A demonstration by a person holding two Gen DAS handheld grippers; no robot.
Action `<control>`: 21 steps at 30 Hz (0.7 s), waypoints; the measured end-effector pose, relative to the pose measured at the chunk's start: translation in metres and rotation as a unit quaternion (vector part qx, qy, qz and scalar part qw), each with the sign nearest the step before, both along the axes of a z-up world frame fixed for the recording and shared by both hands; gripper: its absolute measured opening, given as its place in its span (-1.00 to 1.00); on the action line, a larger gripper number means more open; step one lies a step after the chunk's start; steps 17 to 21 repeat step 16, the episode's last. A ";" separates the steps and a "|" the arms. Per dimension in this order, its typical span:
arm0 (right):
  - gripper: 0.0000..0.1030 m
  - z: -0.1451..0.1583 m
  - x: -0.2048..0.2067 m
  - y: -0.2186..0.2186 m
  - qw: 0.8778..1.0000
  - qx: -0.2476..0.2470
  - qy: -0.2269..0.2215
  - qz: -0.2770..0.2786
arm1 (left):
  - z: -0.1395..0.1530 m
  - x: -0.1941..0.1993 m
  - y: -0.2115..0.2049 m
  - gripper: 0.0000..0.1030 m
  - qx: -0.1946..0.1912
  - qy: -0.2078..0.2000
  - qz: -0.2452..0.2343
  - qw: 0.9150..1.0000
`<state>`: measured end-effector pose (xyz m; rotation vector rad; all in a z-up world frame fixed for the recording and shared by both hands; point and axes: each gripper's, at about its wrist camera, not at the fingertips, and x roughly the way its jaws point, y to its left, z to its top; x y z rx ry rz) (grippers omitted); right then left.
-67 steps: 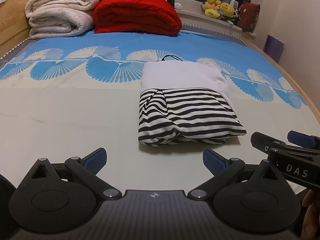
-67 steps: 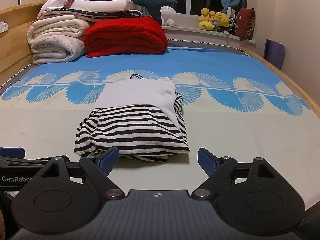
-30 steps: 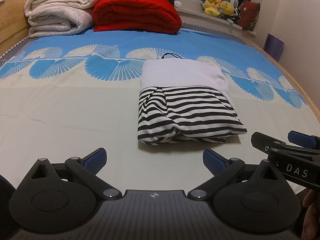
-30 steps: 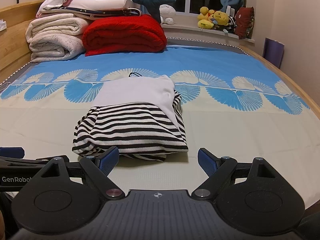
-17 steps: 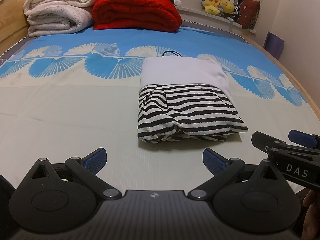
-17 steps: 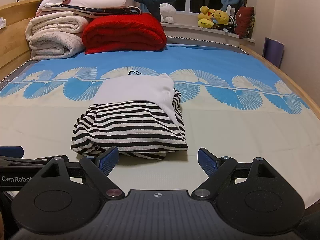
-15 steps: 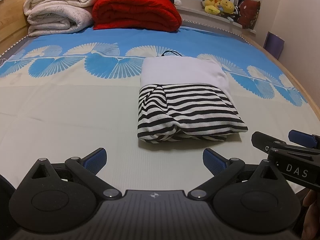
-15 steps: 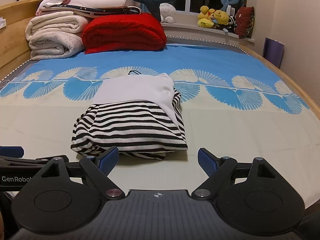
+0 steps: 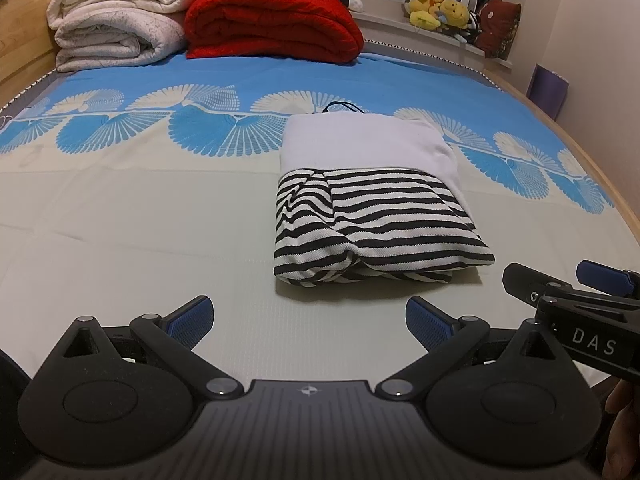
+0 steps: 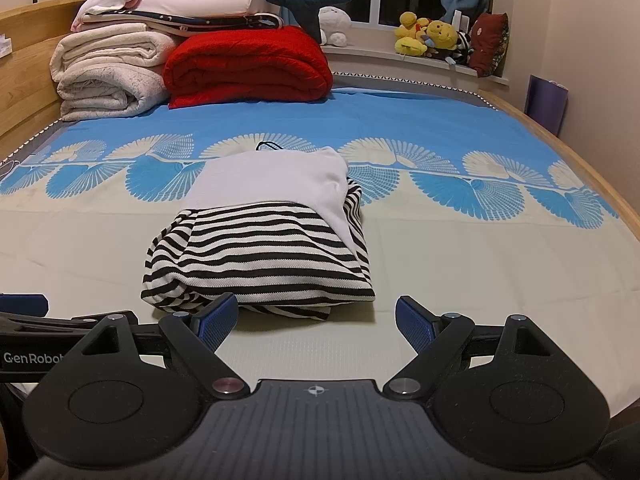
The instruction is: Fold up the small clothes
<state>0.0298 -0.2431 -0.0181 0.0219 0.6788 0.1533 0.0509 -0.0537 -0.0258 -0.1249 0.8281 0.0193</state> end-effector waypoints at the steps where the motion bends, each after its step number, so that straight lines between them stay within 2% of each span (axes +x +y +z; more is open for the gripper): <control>1: 0.68 0.000 0.000 0.000 1.000 0.000 0.000 0.000 | 0.000 0.000 0.000 0.99 0.000 0.000 0.000 1.000; 21: 0.68 0.001 0.000 0.001 1.000 0.000 0.000 0.000 | 0.001 0.000 -0.001 0.99 -0.003 -0.001 0.001 1.000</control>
